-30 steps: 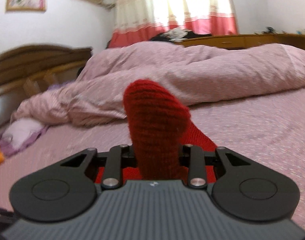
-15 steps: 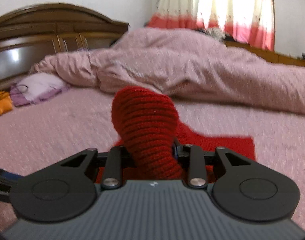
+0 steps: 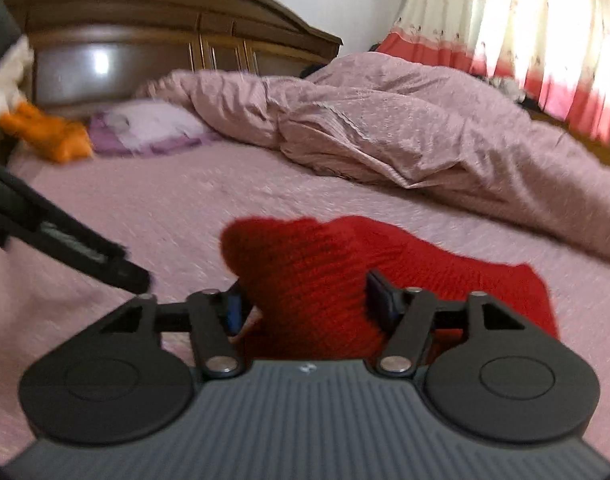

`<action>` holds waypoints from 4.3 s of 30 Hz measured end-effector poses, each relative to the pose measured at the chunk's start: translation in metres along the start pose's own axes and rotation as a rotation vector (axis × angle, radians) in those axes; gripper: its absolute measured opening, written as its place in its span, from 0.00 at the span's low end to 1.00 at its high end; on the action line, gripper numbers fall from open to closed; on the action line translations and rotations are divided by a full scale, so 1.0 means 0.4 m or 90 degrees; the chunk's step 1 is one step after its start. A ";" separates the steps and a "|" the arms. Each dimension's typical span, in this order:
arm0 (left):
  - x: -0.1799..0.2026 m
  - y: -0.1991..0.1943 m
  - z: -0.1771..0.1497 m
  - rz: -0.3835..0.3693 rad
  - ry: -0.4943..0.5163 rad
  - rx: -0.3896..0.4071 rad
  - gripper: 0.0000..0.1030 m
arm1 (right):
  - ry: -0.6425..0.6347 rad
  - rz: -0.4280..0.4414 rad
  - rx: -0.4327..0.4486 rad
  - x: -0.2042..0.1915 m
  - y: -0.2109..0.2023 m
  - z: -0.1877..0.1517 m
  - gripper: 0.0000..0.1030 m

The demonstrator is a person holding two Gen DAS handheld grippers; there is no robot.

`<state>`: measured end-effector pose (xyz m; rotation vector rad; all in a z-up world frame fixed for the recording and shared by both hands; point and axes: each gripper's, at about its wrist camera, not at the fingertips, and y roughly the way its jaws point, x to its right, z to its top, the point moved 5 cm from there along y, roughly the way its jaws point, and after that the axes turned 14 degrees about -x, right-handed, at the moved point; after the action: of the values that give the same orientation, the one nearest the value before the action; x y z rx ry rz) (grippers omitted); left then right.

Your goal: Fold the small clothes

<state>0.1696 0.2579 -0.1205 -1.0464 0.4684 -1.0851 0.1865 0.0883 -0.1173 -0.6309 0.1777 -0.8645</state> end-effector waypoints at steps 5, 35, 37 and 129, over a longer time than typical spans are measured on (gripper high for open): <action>0.041 -0.059 0.021 -0.048 0.008 0.038 0.54 | 0.080 0.074 0.022 0.024 -0.055 -0.001 0.63; 0.232 0.100 0.102 -0.046 0.077 -0.017 0.87 | 0.568 0.110 0.007 0.387 -0.131 -0.178 0.65; 0.219 0.110 0.100 -0.067 0.059 -0.023 0.87 | 0.582 0.125 0.001 0.388 -0.117 -0.182 0.72; 0.601 0.060 -0.309 -0.407 0.178 -0.113 0.79 | 0.654 0.275 -0.052 0.615 -0.302 -0.493 0.76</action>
<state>0.1927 -0.0096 -0.1601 -1.2455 0.4706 -1.7984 0.1894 -0.2434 -0.1805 -0.1526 1.2349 -0.6893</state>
